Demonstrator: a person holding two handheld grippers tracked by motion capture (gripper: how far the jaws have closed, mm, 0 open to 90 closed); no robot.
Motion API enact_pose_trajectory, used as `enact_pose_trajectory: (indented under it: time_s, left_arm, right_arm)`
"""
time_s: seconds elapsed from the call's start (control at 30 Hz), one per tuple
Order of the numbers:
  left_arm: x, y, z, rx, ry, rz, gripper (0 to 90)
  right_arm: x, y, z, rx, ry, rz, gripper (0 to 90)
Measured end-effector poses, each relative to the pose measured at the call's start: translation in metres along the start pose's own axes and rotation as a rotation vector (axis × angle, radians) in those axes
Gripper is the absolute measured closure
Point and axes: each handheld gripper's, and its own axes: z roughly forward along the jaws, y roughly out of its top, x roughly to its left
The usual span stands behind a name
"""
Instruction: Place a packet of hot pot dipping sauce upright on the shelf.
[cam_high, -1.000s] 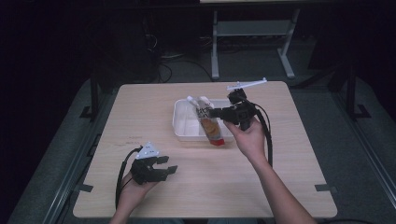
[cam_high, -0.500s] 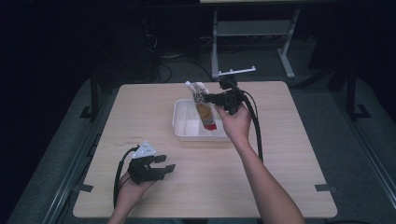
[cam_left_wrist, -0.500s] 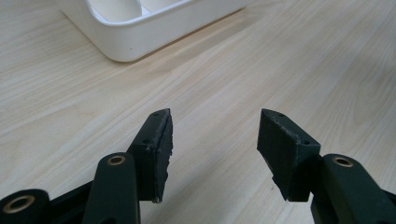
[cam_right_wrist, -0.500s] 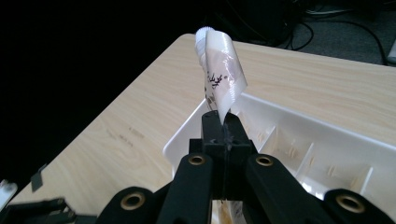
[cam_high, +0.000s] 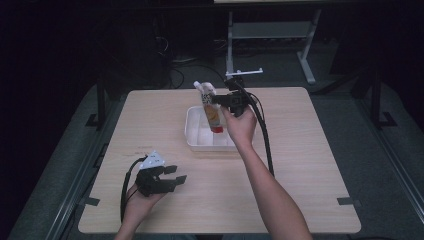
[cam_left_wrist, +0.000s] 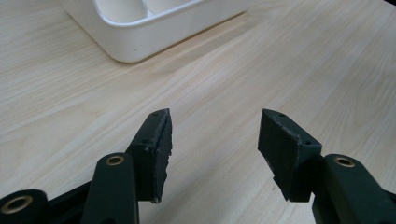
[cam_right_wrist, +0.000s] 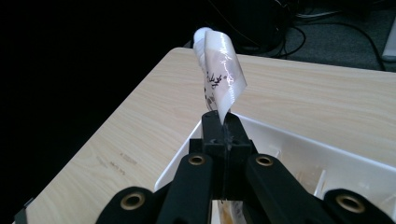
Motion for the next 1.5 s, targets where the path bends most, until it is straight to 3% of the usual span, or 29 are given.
enact_pose_trajectory:
  time_s: [0.47, 0.83, 1.1, 1.2, 1.5]
  left_arm:
    - [0.001, -0.001, -0.001, 0.000, 0.001, 0.000, 43.8]
    - [0.001, -0.001, -0.002, -0.004, 0.002, -0.003, 43.8]
    - [0.001, -0.001, -0.001, -0.001, 0.002, -0.002, 43.8]
    - [0.001, -0.001, -0.001, -0.002, 0.001, -0.003, 43.8]
    - [0.000, -0.001, 0.000, 0.002, 0.001, -0.002, 43.8]
  right_arm:
    - [0.000, -0.004, 0.038, -0.022, -0.021, 0.056, 90.0]
    - [0.003, -0.016, 0.056, -0.016, -0.067, 0.054, 90.0]
    - [0.000, -0.035, 0.063, 0.026, -0.116, 0.005, 89.4]
    - [-0.002, -0.040, 0.060, 0.014, -0.108, -0.004, 89.3]
    - [0.002, -0.046, 0.047, 0.051, -0.113, -0.089, 88.2]
